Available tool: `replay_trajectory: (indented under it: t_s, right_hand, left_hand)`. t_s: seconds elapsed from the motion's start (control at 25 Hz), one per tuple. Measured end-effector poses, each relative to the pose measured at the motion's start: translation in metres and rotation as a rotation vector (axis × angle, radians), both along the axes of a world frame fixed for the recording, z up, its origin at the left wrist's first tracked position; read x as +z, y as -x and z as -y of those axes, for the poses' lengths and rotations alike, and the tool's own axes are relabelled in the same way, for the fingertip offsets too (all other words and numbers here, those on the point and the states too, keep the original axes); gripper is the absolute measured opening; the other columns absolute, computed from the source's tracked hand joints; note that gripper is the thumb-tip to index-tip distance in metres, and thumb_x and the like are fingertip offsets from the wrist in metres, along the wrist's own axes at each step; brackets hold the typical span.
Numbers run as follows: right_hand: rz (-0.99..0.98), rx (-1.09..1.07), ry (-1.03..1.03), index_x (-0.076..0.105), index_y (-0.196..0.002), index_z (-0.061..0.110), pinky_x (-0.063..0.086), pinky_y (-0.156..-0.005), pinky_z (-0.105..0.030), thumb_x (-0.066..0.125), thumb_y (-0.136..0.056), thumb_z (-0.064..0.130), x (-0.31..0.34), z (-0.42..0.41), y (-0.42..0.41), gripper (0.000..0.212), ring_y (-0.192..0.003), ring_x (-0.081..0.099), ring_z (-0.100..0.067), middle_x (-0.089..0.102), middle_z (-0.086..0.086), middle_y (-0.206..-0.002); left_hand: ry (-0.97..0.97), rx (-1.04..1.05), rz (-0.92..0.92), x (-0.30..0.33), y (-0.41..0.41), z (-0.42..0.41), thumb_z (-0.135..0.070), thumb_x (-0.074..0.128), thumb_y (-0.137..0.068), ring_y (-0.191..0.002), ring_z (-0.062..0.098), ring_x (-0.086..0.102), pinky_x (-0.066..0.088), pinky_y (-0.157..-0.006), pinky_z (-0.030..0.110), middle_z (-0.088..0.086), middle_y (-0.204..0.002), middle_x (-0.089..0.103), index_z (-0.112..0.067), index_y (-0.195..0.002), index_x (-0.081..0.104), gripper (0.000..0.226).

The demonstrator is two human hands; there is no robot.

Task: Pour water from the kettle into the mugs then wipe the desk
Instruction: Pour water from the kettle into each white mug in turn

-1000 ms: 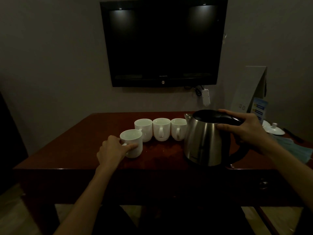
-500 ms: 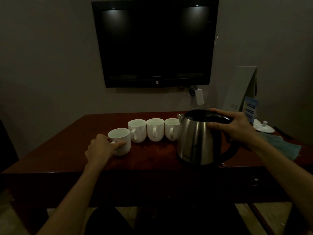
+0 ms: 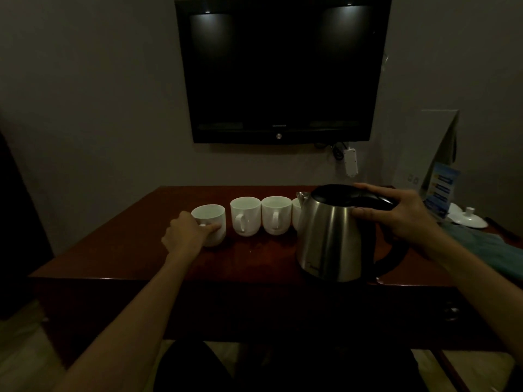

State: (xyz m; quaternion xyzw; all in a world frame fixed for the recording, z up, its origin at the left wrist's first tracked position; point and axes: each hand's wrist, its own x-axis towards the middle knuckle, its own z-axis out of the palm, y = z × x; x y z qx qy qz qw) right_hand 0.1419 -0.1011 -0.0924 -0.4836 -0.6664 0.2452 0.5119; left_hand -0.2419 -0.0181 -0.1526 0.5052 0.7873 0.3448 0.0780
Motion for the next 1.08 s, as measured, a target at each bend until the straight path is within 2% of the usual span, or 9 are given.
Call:
replay_trajectory:
  t_s: [0.08, 0.2, 0.32, 0.4, 0.72, 0.8, 0.92, 1.0, 1.08]
  right_hand:
    - [0.024, 0.003, -0.011, 0.063, -0.129, 0.019, 0.048, -0.057, -0.006, 0.078, -0.077, 0.003, -0.001, 0.0, 0.0, 0.056, -0.067, 0.064, 0.012, 0.067, -0.003, -0.115]
    - [0.022, 0.012, -0.031, 0.062, -0.129, 0.017, 0.047, -0.057, -0.005, 0.077, -0.078, 0.001, -0.002, -0.001, -0.001, 0.056, -0.067, 0.064, 0.013, 0.067, -0.001, -0.111]
    - [0.023, 0.023, -0.044, 0.062, -0.127, 0.021, 0.049, -0.071, -0.005, 0.078, -0.076, 0.004, -0.002, -0.002, 0.0, 0.056, -0.089, 0.065, 0.013, 0.066, 0.007, -0.115]
    - [0.027, 0.021, -0.05, 0.063, -0.126, 0.023, 0.049, -0.075, -0.005, 0.079, -0.074, 0.007, -0.002, -0.002, 0.0, 0.056, -0.095, 0.064, 0.011, 0.066, 0.01, -0.115]
    - [0.033, 0.051, -0.055, 0.063, -0.122, 0.031, 0.051, -0.082, -0.009, 0.079, -0.069, 0.02, -0.004, -0.004, -0.003, 0.057, -0.103, 0.062, 0.009, 0.065, 0.012, -0.117]
    - [0.059, 0.041, -0.059, 0.063, -0.125, 0.031, 0.052, -0.088, -0.013, 0.08, -0.069, 0.023, -0.005, -0.007, -0.005, 0.059, -0.108, 0.061, 0.006, 0.065, 0.011, -0.119]
    - [0.107, 0.029, -0.079, 0.063, -0.13, 0.025, 0.05, -0.099, -0.027, 0.081, -0.07, 0.031, -0.006, -0.011, -0.009, 0.064, -0.116, 0.062, -0.008, 0.067, 0.004, -0.123]
    - [0.141, 0.012, -0.083, 0.062, -0.132, 0.025, 0.05, -0.098, -0.027, 0.081, -0.069, 0.036, -0.007, -0.009, -0.014, 0.066, -0.115, 0.062, -0.008, 0.068, 0.003, -0.123]
    - [0.15, -0.011, -0.087, 0.063, -0.131, 0.023, 0.053, -0.089, -0.021, 0.08, -0.07, 0.039, -0.005, -0.008, -0.023, 0.066, -0.103, 0.065, 0.001, 0.069, 0.002, -0.119]
  left_hand:
    - [-0.011, 0.019, 0.01, 0.0, -0.003, -0.006, -0.056, 0.077, -0.078, -0.11, 0.033, 0.063, 0.044, -0.076, 0.039, 0.016, -0.122, 0.064, -0.005, -0.124, 0.057, 0.072]
    - [-0.021, 0.037, 0.022, -0.001, -0.008, -0.016, -0.056, 0.078, -0.077, -0.11, 0.034, 0.063, 0.051, -0.086, 0.044, 0.017, -0.122, 0.064, -0.005, -0.123, 0.056, 0.073]
    - [-0.019, 0.05, 0.037, 0.0, -0.013, -0.022, -0.056, 0.078, -0.077, -0.114, 0.035, 0.061, 0.05, -0.088, 0.046, 0.018, -0.127, 0.062, -0.004, -0.127, 0.053, 0.076]
    - [-0.027, 0.048, 0.043, 0.0, -0.016, -0.024, -0.054, 0.078, -0.078, -0.117, 0.036, 0.059, 0.049, -0.089, 0.047, 0.019, -0.129, 0.06, -0.003, -0.129, 0.052, 0.077]
    - [-0.047, 0.03, 0.09, -0.002, -0.02, -0.027, -0.052, 0.075, -0.081, -0.115, 0.037, 0.06, 0.046, -0.082, 0.043, 0.02, -0.127, 0.061, -0.001, -0.129, 0.055, 0.073]
    - [-0.04, 0.026, 0.101, -0.003, -0.019, -0.027, -0.055, 0.074, -0.081, -0.111, 0.037, 0.062, 0.045, -0.079, 0.042, 0.02, -0.123, 0.063, -0.002, -0.129, 0.058, 0.073]
    - [-0.04, 0.012, 0.116, -0.003, -0.017, -0.025, -0.061, 0.073, -0.079, -0.105, 0.038, 0.063, 0.046, -0.076, 0.043, 0.021, -0.117, 0.066, -0.002, -0.126, 0.062, 0.076]
    - [-0.041, 0.017, 0.09, 0.004, -0.015, -0.02, -0.068, 0.071, -0.077, -0.105, 0.042, 0.062, 0.044, -0.076, 0.043, 0.024, -0.115, 0.065, 0.0, -0.121, 0.062, 0.081]
    - [-0.073, 0.033, 0.061, 0.013, -0.012, -0.015, -0.074, 0.068, -0.071, -0.101, 0.043, 0.062, 0.047, -0.08, 0.046, 0.025, -0.11, 0.065, 0.0, -0.111, 0.063, 0.084]
